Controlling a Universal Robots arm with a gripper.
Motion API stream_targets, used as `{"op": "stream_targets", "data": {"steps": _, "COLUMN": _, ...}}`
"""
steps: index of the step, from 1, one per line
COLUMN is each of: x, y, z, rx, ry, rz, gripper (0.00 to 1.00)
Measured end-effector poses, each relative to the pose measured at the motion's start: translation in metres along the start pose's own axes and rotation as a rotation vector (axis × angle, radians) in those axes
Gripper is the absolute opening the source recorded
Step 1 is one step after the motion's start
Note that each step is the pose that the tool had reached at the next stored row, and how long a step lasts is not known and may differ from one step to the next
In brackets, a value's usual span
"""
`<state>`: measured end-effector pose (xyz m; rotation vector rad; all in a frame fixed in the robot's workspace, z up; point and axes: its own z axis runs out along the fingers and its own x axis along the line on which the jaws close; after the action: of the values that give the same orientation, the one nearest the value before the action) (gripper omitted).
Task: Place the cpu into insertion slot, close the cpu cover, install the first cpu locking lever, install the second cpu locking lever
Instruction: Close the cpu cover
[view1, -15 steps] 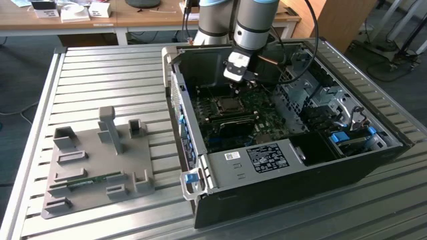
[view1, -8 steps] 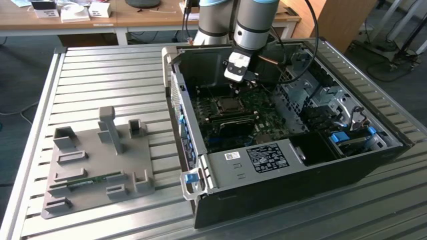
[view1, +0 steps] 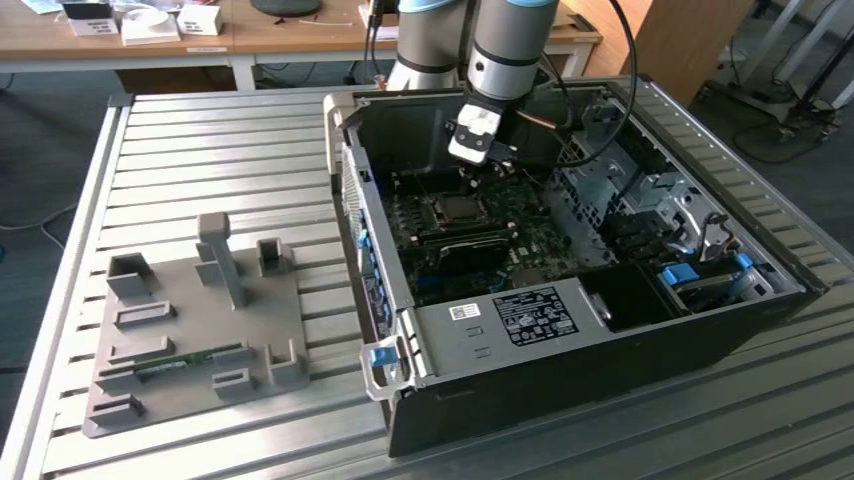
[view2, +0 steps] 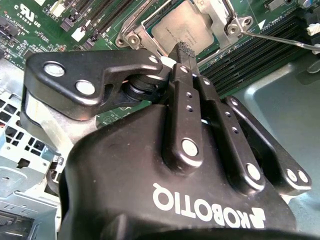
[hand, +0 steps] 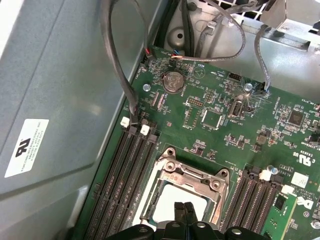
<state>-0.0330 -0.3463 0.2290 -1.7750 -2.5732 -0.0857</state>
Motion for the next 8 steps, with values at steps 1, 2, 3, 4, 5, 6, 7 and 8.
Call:
{"op": "stream_targets", "data": {"steps": 1, "x": 0.0000, "y": 0.0000, "z": 0.0000, "rx": 0.0001, "ry": 0.0000, "rz": -0.001, "gripper": 0.11}}
{"op": "stream_targets", "data": {"steps": 2, "x": 0.0000, "y": 0.0000, "z": 0.0000, "rx": 0.0002, "ry": 0.0002, "rz": -0.004, "gripper": 0.11}}
{"op": "stream_targets", "data": {"steps": 3, "x": 0.0000, "y": 0.0000, "z": 0.0001, "rx": 0.0003, "ry": 0.0003, "rz": -0.007, "gripper": 0.11}}
{"op": "stream_targets", "data": {"steps": 4, "x": 0.0000, "y": 0.0000, "z": 0.0001, "rx": 0.0005, "ry": 0.0005, "rz": -0.012, "gripper": 0.11}}
{"op": "stream_targets", "data": {"steps": 5, "x": 0.0000, "y": 0.0000, "z": 0.0001, "rx": 0.0009, "ry": 0.0007, "rz": -0.020, "gripper": 0.11}}
{"op": "stream_targets", "data": {"steps": 6, "x": 0.0000, "y": 0.0000, "z": 0.0002, "rx": 0.0013, "ry": 0.0011, "rz": -0.029, "gripper": 0.11}}
{"op": "stream_targets", "data": {"steps": 7, "x": 0.0000, "y": 0.0000, "z": 0.0002, "rx": 0.0017, "ry": 0.0015, "rz": -0.039, "gripper": 0.11}}
{"op": "stream_targets", "data": {"steps": 8, "x": 0.0000, "y": 0.0000, "z": 0.0003, "rx": 0.0021, "ry": 0.0019, "rz": -0.050, "gripper": 0.11}}
